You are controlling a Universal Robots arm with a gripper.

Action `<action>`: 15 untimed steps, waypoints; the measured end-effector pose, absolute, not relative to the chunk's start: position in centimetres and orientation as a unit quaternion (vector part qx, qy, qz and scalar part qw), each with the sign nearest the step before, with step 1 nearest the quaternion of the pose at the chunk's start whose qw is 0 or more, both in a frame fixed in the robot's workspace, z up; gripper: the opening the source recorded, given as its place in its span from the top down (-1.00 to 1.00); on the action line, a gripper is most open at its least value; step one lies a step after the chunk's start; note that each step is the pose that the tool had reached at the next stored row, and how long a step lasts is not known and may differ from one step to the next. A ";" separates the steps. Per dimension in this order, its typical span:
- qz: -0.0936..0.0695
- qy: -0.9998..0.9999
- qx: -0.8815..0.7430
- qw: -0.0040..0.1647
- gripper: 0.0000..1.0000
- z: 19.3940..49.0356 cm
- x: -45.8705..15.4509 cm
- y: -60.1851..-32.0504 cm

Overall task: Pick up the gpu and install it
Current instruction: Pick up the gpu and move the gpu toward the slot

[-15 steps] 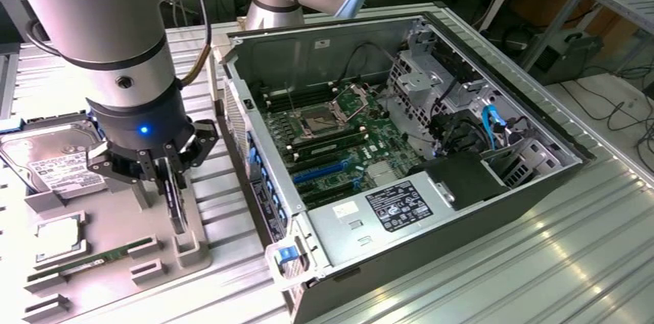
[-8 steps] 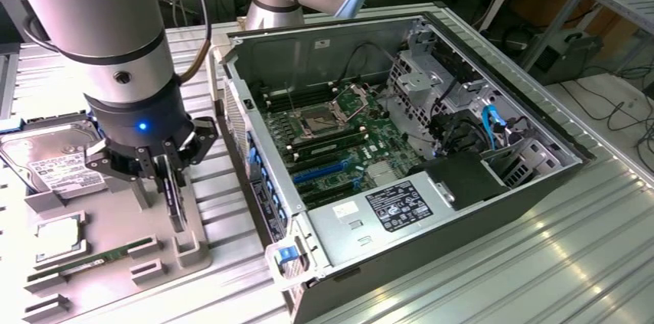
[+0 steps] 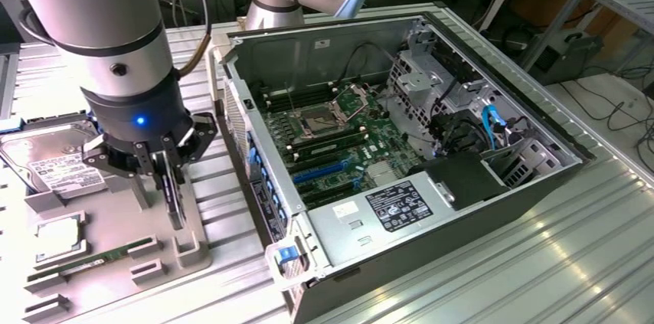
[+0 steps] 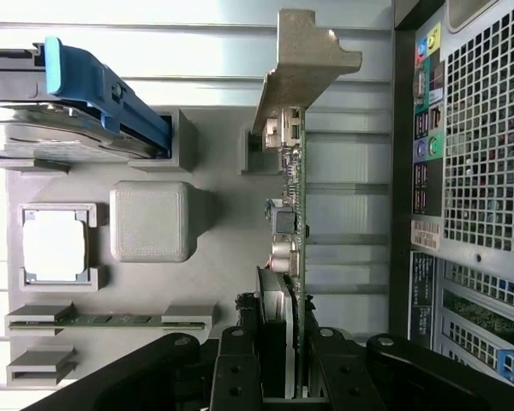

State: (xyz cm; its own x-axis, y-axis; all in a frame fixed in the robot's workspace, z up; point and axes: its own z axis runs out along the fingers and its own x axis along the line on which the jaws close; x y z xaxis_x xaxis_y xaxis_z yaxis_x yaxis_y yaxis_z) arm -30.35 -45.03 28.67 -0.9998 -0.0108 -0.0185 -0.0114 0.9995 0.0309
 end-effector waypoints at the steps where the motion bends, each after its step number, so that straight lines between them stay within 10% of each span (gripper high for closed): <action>1: 0.016 1.000 -0.006 0.009 0.44 28.8 -30.3 -45.0; 15: 0.015 1.000 -0.006 0.008 0.44 30.9 -30.3 -45.0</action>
